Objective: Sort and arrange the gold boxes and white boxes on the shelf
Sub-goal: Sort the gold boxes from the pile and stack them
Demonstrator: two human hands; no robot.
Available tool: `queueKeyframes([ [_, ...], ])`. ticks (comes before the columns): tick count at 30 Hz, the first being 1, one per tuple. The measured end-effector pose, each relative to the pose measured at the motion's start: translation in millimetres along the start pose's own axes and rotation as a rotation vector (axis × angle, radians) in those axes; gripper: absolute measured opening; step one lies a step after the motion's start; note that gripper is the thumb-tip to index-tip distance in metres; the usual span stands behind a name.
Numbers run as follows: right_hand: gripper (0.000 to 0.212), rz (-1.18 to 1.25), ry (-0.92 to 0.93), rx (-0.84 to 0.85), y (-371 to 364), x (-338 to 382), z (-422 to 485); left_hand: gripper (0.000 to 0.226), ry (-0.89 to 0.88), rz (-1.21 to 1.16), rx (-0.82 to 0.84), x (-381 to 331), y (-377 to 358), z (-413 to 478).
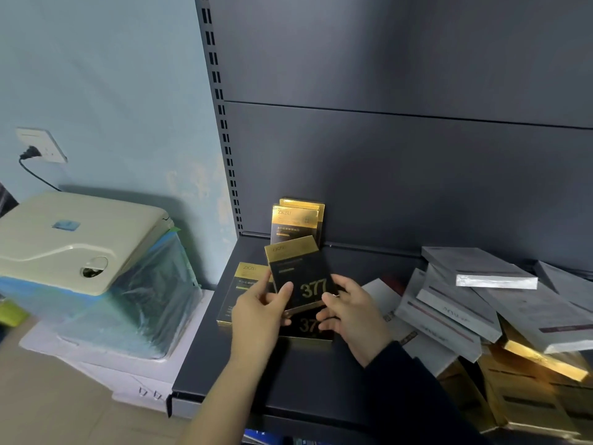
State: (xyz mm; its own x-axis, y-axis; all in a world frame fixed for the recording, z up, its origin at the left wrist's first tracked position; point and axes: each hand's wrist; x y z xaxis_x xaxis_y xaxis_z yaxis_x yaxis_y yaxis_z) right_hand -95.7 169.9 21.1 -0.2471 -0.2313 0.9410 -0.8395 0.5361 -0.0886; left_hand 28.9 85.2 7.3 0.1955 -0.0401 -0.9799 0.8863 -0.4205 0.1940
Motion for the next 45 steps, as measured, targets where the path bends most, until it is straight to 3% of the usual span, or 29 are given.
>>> queueKeyframes([
  [4,0.059,-0.188,0.008,-0.024,6.6,-9.0,-7.5,0.035,-0.127,0.32,0.07,2.1,4.5,-4.6],
  [8,0.054,-0.439,-0.062,-0.003,8.0,-25.0,-18.5,0.043,-0.16,0.531,0.189,7.8,0.0,-2.0],
  [12,0.066,-0.652,-0.046,0.008,7.4,-36.2,-19.2,0.037,-0.191,0.816,0.108,10.1,-4.1,4.8],
  [14,0.064,-0.72,-0.019,-0.004,10.1,-37.8,-17.3,0.037,-0.183,0.852,0.085,9.4,-6.3,5.3],
  [18,0.045,-0.811,0.127,-0.116,11.7,-11.3,-22.8,0.031,-0.101,0.679,-0.008,-7.4,-0.8,17.3],
  [23,0.041,-0.351,0.15,-0.121,13.3,41.5,23.6,0.031,-0.082,0.46,-0.172,-23.7,10.6,81.2],
  [29,0.041,-0.394,0.107,-0.173,12.2,51.9,102.4,0.062,0.071,0.521,0.132,-18.5,-0.7,122.4],
  [39,0.046,-0.379,0.125,-0.133,12.5,34.5,135.1,0.022,-0.014,0.432,0.17,1.2,9.2,142.2],
  [42,0.04,-0.375,0.142,-0.142,12.1,32.8,138.6,0.012,-0.103,0.309,0.083,-16.0,20.7,140.8],
  [45,0.032,-0.394,0.159,-0.159,11.4,32.1,138.9,0.018,-0.157,0.161,-0.058,-30.3,44.2,123.8],
])
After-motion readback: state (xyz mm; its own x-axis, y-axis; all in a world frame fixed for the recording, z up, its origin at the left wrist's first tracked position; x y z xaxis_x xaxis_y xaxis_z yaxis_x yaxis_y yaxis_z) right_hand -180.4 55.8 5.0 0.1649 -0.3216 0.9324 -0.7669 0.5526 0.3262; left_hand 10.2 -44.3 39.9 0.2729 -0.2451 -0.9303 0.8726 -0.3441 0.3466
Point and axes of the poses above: each hand's wrist, its own z-axis towards the middle knuckle, its own y-axis out of the back of the hand, x = y × z, and after that the axes turned 4 degrees about x, right-handed
